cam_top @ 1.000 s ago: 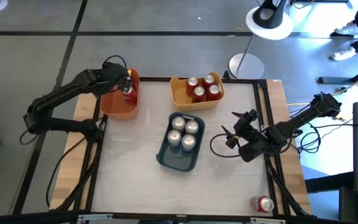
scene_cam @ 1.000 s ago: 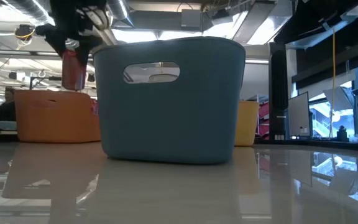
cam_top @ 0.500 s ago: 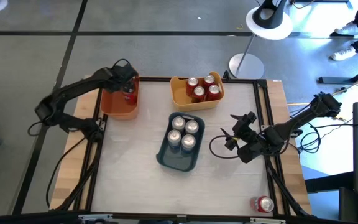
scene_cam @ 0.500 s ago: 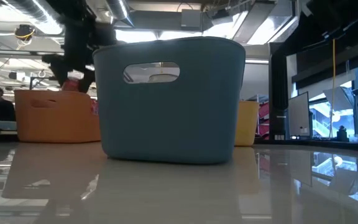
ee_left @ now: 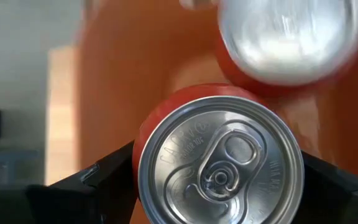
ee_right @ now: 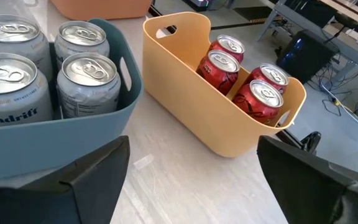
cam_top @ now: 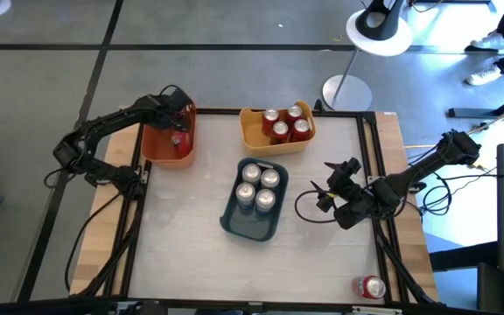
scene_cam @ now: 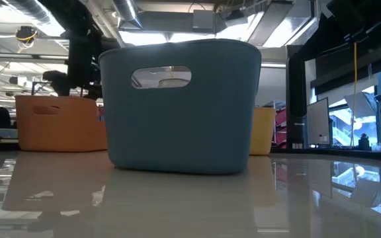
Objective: Sort soda cans
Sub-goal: Put the left orange soda can into the orange bin
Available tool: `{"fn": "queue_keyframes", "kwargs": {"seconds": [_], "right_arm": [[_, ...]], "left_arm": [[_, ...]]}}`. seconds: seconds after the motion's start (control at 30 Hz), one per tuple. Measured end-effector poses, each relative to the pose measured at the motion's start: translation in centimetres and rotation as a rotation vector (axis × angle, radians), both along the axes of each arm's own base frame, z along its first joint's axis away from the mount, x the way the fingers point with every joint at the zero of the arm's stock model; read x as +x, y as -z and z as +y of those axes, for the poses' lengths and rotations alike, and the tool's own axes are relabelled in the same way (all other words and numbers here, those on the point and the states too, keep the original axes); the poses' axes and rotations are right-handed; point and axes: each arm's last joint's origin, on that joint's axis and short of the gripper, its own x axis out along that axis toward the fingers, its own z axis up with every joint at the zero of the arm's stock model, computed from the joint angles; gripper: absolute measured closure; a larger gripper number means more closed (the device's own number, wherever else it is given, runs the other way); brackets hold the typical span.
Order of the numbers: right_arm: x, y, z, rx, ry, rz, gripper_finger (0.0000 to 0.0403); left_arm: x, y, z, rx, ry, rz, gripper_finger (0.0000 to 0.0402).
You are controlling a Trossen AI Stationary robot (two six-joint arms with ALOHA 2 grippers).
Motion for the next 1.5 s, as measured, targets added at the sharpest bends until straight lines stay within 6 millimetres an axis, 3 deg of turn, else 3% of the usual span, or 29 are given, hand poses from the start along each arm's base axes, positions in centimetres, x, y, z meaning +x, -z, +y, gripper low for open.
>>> {"fn": "queue_keyframes", "kwargs": {"seconds": [0.5, 0.7, 1.1, 1.5], "right_arm": [[0.0, 0.0, 0.0, 0.001, 0.0, -0.002, 0.005], [0.1, 0.0, 0.0, 0.004, 0.0, -0.007, 0.005], [0.1, 0.0, 0.1, 0.007, -0.001, -0.012, 0.005], [0.1, 0.0, 0.1, 0.015, -0.004, -0.012, 0.005]], "left_arm": [[1.3, -2.1, -3.1, 0.0, 0.171, -0.135, 0.01], [1.1, -2.5, -3.1, 0.021, 0.165, -0.153, 0.01], [-0.1, 0.9, -1.5, -0.019, 0.086, -0.175, 0.0096], [-0.3, 0.9, -1.4, -0.013, 0.092, -0.168, 0.0055]]}}
